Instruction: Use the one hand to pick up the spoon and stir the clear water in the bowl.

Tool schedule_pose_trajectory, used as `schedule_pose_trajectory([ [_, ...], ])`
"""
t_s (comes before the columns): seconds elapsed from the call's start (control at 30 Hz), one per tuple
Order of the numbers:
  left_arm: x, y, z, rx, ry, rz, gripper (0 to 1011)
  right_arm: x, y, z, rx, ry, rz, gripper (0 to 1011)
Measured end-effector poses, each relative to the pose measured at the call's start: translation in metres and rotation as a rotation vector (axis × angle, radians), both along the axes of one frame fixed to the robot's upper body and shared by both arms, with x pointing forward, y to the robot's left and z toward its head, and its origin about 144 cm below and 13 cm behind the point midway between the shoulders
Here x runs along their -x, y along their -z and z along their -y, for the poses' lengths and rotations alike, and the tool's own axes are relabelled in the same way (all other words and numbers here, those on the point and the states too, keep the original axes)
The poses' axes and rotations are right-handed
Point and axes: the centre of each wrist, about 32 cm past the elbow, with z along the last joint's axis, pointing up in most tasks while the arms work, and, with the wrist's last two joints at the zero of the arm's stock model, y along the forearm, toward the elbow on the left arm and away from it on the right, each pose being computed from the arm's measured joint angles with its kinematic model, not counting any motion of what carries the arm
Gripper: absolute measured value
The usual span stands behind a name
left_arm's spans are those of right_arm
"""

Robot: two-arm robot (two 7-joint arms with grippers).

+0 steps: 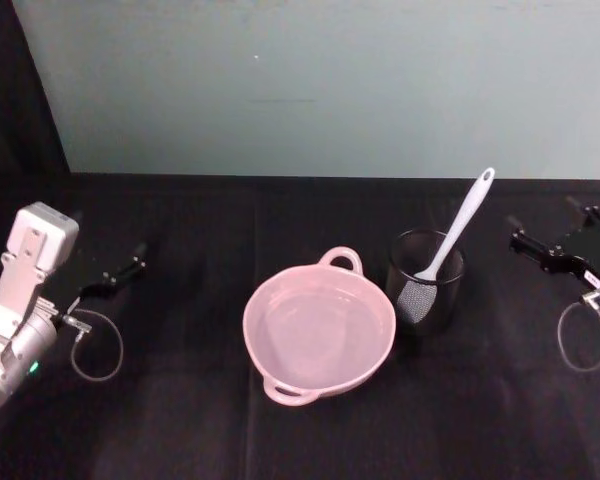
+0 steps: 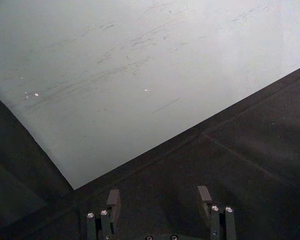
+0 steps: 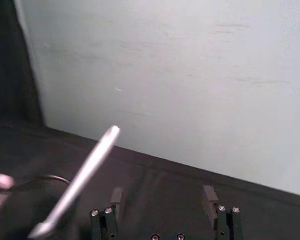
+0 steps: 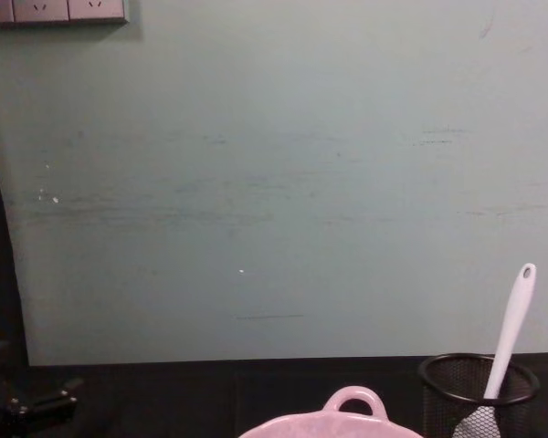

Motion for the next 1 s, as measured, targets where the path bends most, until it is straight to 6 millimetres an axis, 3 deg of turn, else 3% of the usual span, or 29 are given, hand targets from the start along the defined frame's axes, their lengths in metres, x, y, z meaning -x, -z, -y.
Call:
schedule_pose_trajectory([
  [0.43,0.000,0.000,0.000,0.000,0.000,0.000,1005,-0.003,0.011,-0.021,0.157,0.064,-0.064,1003],
  [1.0,0.000,0.000,0.000,0.000,0.000,0.000,1005,-0.005,0.013,-0.023,0.158,0.043,-0.085,1002],
])
